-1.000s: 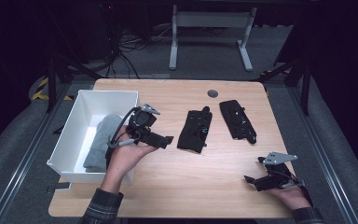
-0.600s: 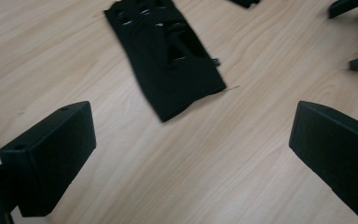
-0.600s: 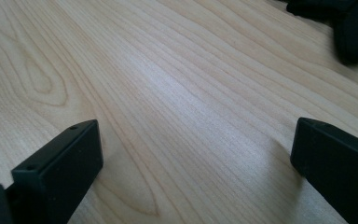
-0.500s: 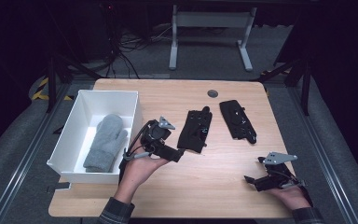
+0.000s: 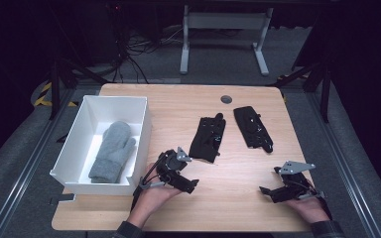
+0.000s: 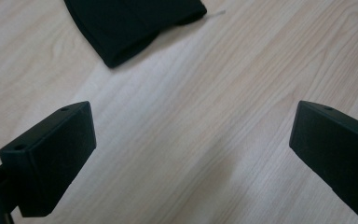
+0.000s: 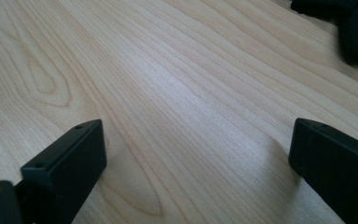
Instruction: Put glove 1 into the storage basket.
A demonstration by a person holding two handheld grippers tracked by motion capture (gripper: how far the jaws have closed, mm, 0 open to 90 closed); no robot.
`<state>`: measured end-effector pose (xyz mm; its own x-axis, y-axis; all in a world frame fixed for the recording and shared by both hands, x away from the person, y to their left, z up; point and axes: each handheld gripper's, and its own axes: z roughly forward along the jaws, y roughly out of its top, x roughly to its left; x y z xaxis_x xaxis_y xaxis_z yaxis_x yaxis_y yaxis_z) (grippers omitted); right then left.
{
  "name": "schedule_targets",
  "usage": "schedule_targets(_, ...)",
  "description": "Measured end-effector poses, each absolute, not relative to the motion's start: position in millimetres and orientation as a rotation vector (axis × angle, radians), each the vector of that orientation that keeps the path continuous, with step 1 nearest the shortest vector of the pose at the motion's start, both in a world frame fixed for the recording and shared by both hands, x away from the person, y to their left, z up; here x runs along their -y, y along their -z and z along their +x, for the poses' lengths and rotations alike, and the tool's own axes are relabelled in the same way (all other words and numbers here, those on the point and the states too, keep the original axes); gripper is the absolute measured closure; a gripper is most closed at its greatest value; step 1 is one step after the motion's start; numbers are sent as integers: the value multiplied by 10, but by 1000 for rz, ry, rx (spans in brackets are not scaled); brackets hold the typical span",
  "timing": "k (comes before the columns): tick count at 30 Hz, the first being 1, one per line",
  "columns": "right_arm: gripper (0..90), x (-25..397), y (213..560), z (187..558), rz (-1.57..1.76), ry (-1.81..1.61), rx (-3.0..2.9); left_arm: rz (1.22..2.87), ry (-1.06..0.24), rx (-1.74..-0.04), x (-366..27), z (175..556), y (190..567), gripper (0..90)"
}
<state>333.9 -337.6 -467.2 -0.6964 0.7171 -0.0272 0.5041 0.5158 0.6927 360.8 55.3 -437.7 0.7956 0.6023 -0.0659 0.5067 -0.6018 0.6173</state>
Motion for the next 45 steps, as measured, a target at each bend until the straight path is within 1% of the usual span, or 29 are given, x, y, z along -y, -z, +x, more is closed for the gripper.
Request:
schedule_targets(1, 53, 3376, 4672, 3339, 1020, -970, -2450, 2344, -196, -817, -553, 3608, 4377, 10)
schedule_targets(3, 89, 3361, 4649, 3346, 1008, -955, -2453, 2353, -194, -822, -568, 3585, 4456, 10)
schedule_targets(4, 157, 3354, 4611, 3365, 1016, -957, -2445, 2369, -194, -818, -578, 3577, 4486, 6)
schedule_targets(5, 157, 3354, 4611, 3365, 1016, -957, -2445, 2372, -203, -825, -582, 3562, 4521, 6)
schedule_targets(6, 175, 3355, 4586, 3381, 1022, -967, -2435, 2388, -220, -821, -595, 3545, 4551, 5)
schedule_targets(9, 284, 3358, 4497, 3460, 1051, -990, -2393, 2396, -215, -826, -645, 3511, 4604, 0)
schedule_targets(11, 375, 3362, 4459, 3535, 1049, -1006, -2387, 2400, -233, -815, -671, 3494, 4632, 0)
schedule_targets(12, 391, 3361, 4445, 3574, 1056, -1006, -2384, 2409, -247, -817, -679, 3479, 4651, 0)
schedule_targets(13, 436, 3363, 4430, 3625, 1061, -1011, -2381, 2413, -249, -816, -685, 3476, 4669, 0)
schedule_targets(14, 436, 3363, 4430, 3625, 1061, -1011, -2381, 2413, -249, -816, -685, 3476, 4669, 0)
schedule_targets(15, 519, 3366, 4394, 3694, 1066, -1012, -2356, 2388, -235, -815, -712, 3458, 4690, 0)
schedule_targets(16, 519, 3366, 4394, 3694, 1066, -1012, -2356, 2388, -235, -815, -712, 3458, 4690, 0)
schedule_targets(17, 553, 3373, 4372, 3729, 1063, -1012, -2349, 2389, -241, -809, -726, 3455, 4691, 0)
schedule_targets(19, 654, 3381, 4331, 3799, 1069, -1018, -2322, 2372, -245, -790, -744, 3451, 4706, 0)
schedule_targets(20, 733, 3388, 4301, 3878, 1077, -1002, -2308, 2361, -245, -789, -751, 3445, 4716, 0)
schedule_targets(21, 777, 3398, 4290, 3920, 1080, -990, -2300, 2340, -249, -765, -767, 3442, 4737, 0)
schedule_targets(23, 837, 3422, 4278, 4000, 1099, -985, -2290, 2317, -253, -741, -784, 3435, 4760, 0)
schedule_targets(26, 900, 3464, 4272, 4115, 1117, -964, -2273, 2295, -258, -722, -796, 3431, 4782, 0)
schedule_targets(31, 900, 3499, 4312, 4247, 1122, -904, -2268, 2295, -256, -719, -794, 3435, 4783, 0)
schedule_targets(34, 900, 3518, 4395, 4318, 1132, -849, -2275, 2295, -256, -717, -794, 3436, 4783, 0)
schedule_targets(39, 900, 3561, 4485, 4340, 1159, -826, -2305, 2296, -257, -714, -795, 3439, 4783, 0)
schedule_targets(45, 900, 3569, 4474, 4293, 1150, -828, -2335, 2296, -257, -714, -794, 3438, 4783, 0)
